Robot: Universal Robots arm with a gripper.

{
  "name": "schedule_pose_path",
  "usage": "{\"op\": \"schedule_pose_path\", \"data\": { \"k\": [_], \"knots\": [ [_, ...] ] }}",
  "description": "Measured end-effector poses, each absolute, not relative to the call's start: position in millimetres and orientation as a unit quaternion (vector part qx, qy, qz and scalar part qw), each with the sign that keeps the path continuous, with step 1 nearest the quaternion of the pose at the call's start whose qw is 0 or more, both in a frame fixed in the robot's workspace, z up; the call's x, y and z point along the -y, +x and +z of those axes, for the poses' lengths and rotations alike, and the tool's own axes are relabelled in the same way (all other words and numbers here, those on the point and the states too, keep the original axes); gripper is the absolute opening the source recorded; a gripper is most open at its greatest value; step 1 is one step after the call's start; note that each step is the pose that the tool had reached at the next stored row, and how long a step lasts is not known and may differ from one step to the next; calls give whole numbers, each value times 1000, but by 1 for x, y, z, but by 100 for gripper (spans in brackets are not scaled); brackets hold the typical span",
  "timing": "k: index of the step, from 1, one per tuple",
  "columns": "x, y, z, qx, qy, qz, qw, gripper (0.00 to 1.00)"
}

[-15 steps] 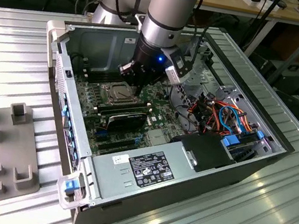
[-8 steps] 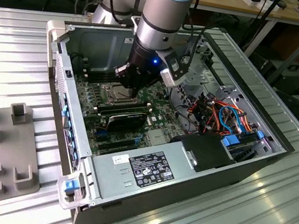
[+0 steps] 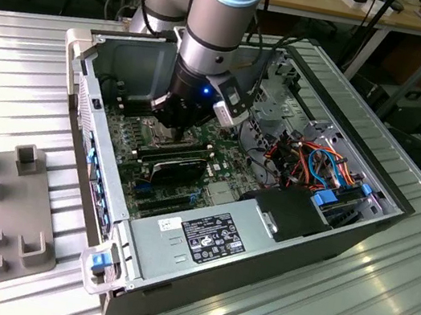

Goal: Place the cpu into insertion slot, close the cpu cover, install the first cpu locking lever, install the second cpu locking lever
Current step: 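Install the second cpu locking lever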

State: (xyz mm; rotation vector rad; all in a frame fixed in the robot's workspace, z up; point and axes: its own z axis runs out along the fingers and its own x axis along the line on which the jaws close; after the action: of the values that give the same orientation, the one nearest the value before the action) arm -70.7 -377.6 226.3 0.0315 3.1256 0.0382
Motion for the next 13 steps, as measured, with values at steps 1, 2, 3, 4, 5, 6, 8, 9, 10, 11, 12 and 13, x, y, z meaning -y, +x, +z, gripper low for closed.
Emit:
{"op": "schedule_pose_path", "data": {
  "k": [1, 2, 3, 4, 5, 6, 8, 9, 10, 11, 12, 13],
  "knots": [
    [378, -72, 226, -1000, 11, 12, 8, 11],
    [378, -74, 225, -1000, 11, 12, 8, 11],
    [378, -75, 225, -1000, 11, 12, 8, 11],
    [378, -76, 224, -1000, 11, 12, 8, 11],
    [378, -77, 224, -1000, 11, 12, 7, 11],
    [378, -78, 224, -1000, 11, 12, 7, 11],
    [378, -81, 223, -1000, 11, 12, 2, 11],
    [378, -82, 223, -1000, 11, 12, -1, 11],
    [378, -83, 222, -1000, 11, 12, -2, 11],
    [378, -84, 221, -1000, 11, 12, -5, 11],
    [378, -86, 220, -1000, 11, 12, -7, 11],
    [378, -89, 219, -1000, 11, 12, -9, 11]
  ]
}}
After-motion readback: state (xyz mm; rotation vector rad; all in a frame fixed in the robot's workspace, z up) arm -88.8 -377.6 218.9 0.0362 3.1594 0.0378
